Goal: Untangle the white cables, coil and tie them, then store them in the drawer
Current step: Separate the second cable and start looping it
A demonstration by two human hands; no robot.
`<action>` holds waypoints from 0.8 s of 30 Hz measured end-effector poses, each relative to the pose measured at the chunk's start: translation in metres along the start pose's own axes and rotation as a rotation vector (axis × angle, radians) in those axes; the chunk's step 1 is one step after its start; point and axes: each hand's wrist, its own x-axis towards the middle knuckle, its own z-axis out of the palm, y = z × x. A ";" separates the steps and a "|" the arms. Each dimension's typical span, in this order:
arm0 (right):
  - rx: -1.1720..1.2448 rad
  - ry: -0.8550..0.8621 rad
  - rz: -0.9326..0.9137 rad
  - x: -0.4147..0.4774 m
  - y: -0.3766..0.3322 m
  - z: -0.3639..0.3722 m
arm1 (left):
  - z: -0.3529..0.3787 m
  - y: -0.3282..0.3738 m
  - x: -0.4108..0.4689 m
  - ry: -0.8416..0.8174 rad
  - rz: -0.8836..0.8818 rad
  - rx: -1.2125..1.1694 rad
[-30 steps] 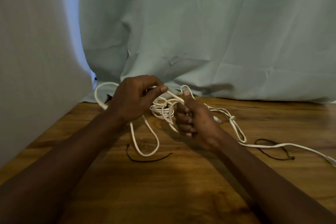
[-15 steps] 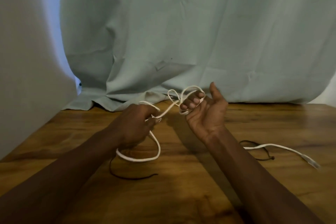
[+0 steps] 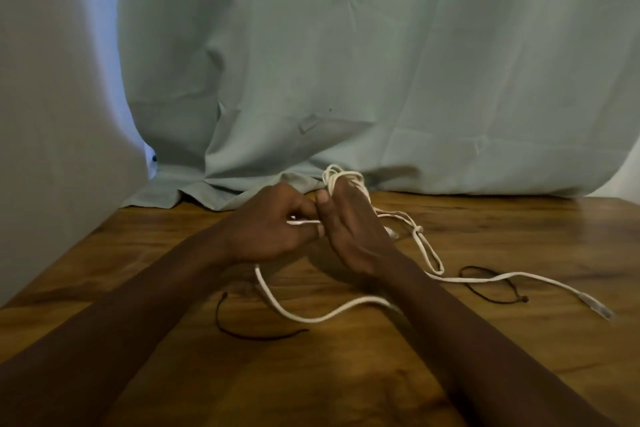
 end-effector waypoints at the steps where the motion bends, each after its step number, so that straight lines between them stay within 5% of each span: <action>1: 0.003 -0.039 -0.013 -0.001 0.000 0.002 | -0.006 -0.001 -0.001 0.011 -0.043 -0.079; 7: 0.016 -0.123 0.023 -0.001 -0.003 -0.004 | -0.056 -0.011 -0.006 0.183 -0.256 -0.809; 10: 0.355 -0.110 0.118 0.002 -0.013 -0.006 | -0.065 -0.014 -0.008 0.281 -0.227 -0.892; 16: 1.399 -0.249 0.601 0.007 -0.036 -0.018 | -0.032 -0.029 -0.003 0.663 -0.160 -0.328; 24: 1.851 0.047 0.668 0.005 -0.020 -0.024 | 0.025 -0.015 -0.009 0.471 0.125 0.233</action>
